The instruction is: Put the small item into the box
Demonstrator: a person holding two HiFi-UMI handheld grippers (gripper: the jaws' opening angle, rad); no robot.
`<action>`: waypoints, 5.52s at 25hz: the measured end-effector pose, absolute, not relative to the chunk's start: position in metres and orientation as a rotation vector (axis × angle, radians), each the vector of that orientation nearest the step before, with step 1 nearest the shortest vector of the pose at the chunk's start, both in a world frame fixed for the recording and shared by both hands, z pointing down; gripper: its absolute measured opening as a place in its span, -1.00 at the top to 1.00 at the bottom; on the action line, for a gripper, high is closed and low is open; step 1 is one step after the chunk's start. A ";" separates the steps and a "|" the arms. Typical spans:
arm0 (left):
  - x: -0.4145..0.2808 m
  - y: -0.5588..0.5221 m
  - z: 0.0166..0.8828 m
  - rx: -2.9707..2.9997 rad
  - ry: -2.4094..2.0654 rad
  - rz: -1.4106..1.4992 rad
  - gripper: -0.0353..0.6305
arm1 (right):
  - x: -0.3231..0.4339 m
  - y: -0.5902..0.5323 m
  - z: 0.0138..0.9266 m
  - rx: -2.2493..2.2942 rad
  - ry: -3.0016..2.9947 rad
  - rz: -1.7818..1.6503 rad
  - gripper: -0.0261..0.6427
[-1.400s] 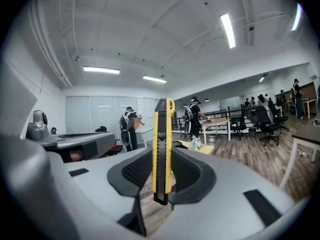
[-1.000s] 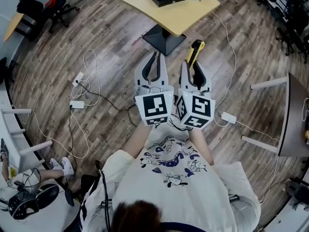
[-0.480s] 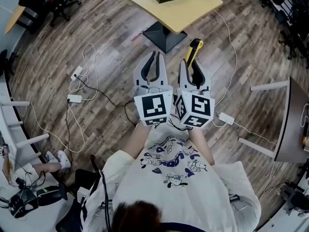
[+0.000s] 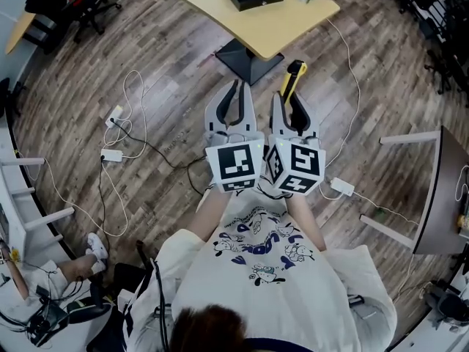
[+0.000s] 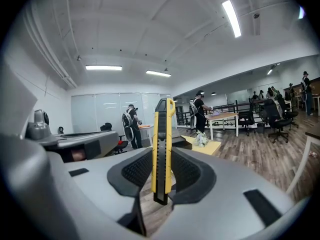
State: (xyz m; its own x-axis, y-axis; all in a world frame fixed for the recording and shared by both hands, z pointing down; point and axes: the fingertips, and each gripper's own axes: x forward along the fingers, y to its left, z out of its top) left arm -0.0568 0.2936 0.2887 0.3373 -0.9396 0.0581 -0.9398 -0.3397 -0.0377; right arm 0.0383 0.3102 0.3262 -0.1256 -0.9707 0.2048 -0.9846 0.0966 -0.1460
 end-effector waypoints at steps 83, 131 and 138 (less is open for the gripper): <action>-0.006 -0.254 0.429 2.147 -1.825 0.462 0.76 | 0.100 -0.252 0.462 1.682 -2.159 0.881 0.54; -0.043 -0.273 0.496 1.964 -1.821 0.567 0.76 | 0.098 -0.274 0.596 1.720 -1.285 1.975 0.54; -0.042 -0.271 0.497 1.968 -1.815 0.567 0.76 | 0.096 -0.277 0.595 1.727 -1.300 1.965 0.48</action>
State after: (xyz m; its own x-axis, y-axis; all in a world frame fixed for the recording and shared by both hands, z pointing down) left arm -0.0417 -0.2712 0.4968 0.0731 -0.8338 0.5472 -0.9970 -0.0746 0.0195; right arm 0.0964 -0.2771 0.5953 -0.2857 -0.3731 0.8827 -0.6665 -0.5845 -0.4627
